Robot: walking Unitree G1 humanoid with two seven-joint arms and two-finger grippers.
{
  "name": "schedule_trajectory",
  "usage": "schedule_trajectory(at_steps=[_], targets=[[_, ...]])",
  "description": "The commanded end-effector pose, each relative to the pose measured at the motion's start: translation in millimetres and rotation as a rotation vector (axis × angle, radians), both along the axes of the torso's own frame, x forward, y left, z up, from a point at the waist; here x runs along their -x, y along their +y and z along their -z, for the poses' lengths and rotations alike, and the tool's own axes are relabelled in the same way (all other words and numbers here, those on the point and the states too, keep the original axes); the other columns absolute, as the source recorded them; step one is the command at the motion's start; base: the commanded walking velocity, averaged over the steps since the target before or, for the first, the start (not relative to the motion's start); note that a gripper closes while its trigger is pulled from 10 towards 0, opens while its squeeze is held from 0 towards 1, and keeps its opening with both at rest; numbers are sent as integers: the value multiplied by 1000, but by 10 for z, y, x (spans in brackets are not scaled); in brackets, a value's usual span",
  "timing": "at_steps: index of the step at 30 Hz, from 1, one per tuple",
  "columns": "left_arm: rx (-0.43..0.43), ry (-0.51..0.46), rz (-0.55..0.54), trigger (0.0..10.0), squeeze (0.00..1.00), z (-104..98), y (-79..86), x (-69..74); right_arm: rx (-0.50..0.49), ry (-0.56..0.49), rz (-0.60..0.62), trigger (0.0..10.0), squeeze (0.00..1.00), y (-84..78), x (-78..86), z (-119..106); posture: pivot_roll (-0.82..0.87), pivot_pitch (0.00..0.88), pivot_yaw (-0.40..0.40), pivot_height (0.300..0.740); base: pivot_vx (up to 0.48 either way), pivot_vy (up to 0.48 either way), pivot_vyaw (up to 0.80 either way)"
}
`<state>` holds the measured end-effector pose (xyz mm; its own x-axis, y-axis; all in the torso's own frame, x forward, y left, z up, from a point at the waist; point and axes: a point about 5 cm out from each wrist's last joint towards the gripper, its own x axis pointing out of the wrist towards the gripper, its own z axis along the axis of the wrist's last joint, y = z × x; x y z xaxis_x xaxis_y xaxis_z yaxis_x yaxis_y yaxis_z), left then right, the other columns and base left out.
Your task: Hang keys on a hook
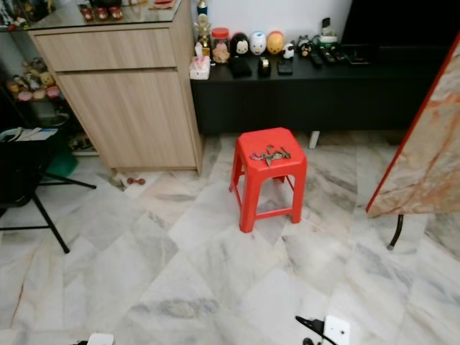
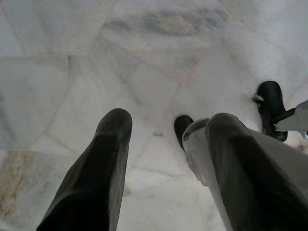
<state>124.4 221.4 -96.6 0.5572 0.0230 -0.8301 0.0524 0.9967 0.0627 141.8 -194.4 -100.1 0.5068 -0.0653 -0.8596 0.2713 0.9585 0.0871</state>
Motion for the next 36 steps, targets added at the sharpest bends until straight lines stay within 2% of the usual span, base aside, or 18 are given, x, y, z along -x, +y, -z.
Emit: schedule_trajectory(at_steps=[1,3,7,10,13,18,23,24,26,36], targets=[[-20,23,15,10000,0,7,51,46,10,8,-38,10000,0,81,-11,8,-178,25,41,740,319,0,0],[-19,14,16,10000,0,1,52,32,2,6,-17,10000,0,127,-27,8,-176,40,40,740,322,0,0],[-21,3,-30,10000,0,-2,60,26,17,12,-32,10000,0,113,-55,-1,-171,58,37,740,322,0,0],[-17,-3,-35,10000,0,-6,60,19,16,7,-27,10000,0,120,-93,-14,-175,72,37,740,326,0,-679],[-14,-6,-31,10000,0,-9,55,8,22,-3,-30,10000,0,130,-170,-41,-171,75,36,740,331,0,-767],[-13,-6,-33,10000,0,-9,49,-3,27,-20,-37,10000,0,173,-285,-83,-164,90,32,740,340,0,0],[-5,0,-35,10000,0,-7,47,-3,20,-57,-44,10000,0,245,-479,-164,-166,96,30,740,340,0,0],[-5,0,-35,10000,0,-7,47,-3,20,-57,-44,10000,0,245,-479,-164,-166,96,30,740,337,0,0],[-2,0,-36,10000,0,-7,46,-5,23,-32,-48,10000,0,162,-296,-90,-167,97,30,740,339,0,0],[4,-3,-37,10000,0,-9,39,-15,27,-22,-53,10000,0,146,-269,-80,-169,106,28,740,340,0,0]])
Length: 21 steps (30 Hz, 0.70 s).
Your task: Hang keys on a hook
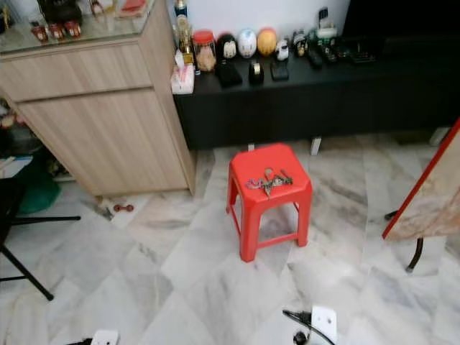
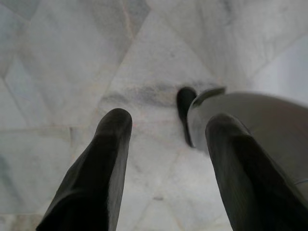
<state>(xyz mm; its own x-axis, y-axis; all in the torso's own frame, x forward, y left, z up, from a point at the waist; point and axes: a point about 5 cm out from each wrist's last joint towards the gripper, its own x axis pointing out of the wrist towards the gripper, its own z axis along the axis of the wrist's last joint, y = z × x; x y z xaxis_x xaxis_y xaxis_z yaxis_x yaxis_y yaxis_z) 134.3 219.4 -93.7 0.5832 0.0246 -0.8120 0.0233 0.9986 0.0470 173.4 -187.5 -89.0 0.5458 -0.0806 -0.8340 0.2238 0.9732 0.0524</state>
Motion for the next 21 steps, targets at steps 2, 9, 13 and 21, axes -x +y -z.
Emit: schedule_trajectory(at_steps=[2,9,13,21], targets=[[-7,28,-12,10000,0,18,58,80,-20,20,-7,10000,0,76,49,32,-170,107,28,740,339,0,0],[-1,26,-14,10000,0,17,54,75,-20,18,3,10000,0,72,42,28,-172,106,28,740,338,0,0],[2,23,-17,10000,0,16,52,71,-22,11,5,10000,0,76,31,23,-169,105,27,740,338,0,0],[5,24,-16,10000,0,16,51,69,-24,8,1,10000,0,78,24,20,-169,105,26,740,341,0,0]])
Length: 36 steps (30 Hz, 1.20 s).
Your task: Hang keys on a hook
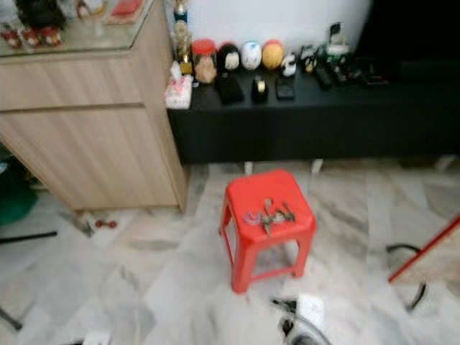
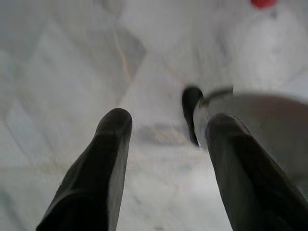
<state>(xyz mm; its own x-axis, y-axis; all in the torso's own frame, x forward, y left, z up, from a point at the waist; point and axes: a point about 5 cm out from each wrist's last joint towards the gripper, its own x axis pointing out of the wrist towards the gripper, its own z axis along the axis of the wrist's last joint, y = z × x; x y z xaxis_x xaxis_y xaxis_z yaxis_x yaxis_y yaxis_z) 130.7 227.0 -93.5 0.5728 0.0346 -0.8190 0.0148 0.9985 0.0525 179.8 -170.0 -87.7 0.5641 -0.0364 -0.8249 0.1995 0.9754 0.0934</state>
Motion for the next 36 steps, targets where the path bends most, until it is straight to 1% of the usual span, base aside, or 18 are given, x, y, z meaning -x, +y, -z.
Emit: schedule_trajectory(at_steps=[1,5,14,15,20,36], targets=[[11,11,-6,10000,0,18,-26,32,13,29,23,10000,0,-97,87,32,-169,105,26,740,341,0,0],[12,13,-8,10000,0,20,-27,36,13,30,22,10000,0,-97,88,33,-169,106,25,740,302,0,0],[21,15,-17,10000,0,24,-32,43,9,32,17,10000,0,-95,89,34,-168,108,24,740,0,0,0],[31,8,-29,10000,0,22,-36,41,8,31,16,10000,0,-93,85,32,-168,109,24,740,0,0,0],[25,-3,-24,10000,0,15,-32,31,7,28,12,10000,0,-91,79,30,-171,109,23,740,0,0,0],[22,-10,-39,10000,0,16,-48,25,17,22,-15,10000,0,-110,59,18,-169,118,10,740,0,-336,0]])
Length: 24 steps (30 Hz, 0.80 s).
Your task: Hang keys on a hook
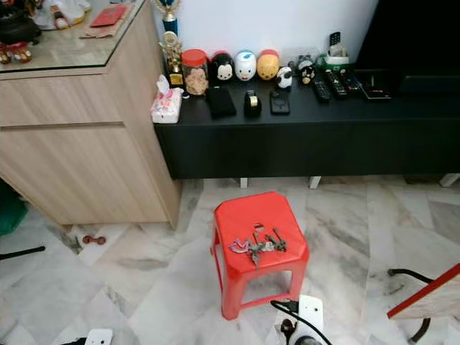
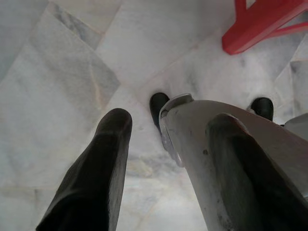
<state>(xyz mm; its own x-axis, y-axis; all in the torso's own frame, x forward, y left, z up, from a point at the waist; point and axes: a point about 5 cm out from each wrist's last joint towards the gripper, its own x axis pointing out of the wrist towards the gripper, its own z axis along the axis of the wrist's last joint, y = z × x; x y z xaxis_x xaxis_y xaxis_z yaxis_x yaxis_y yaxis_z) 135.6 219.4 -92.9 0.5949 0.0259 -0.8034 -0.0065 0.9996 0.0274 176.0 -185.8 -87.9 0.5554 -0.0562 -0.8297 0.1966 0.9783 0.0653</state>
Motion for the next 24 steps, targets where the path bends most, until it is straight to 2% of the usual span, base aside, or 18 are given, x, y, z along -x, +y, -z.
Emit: schedule_trajectory(at_steps=[1,5,13,24], targets=[[-2,19,-20,10000,0,23,23,73,-7,12,-16,10000,0,43,19,15,-166,117,6,740,0,-326,0],[2,17,-38,10000,0,24,21,75,-6,12,-22,10000,0,42,15,13,-163,115,1,740,0,-272,0],[1,19,-48,10000,0,27,23,82,-11,-49,-8,10000,0,43,-18,-14,-164,97,0,740,0,0,0],[10,-8,-51,10000,0,19,27,95,-3,-249,43,10000,0,28,-102,-119,-198,83,-2,740,0,0,0]])
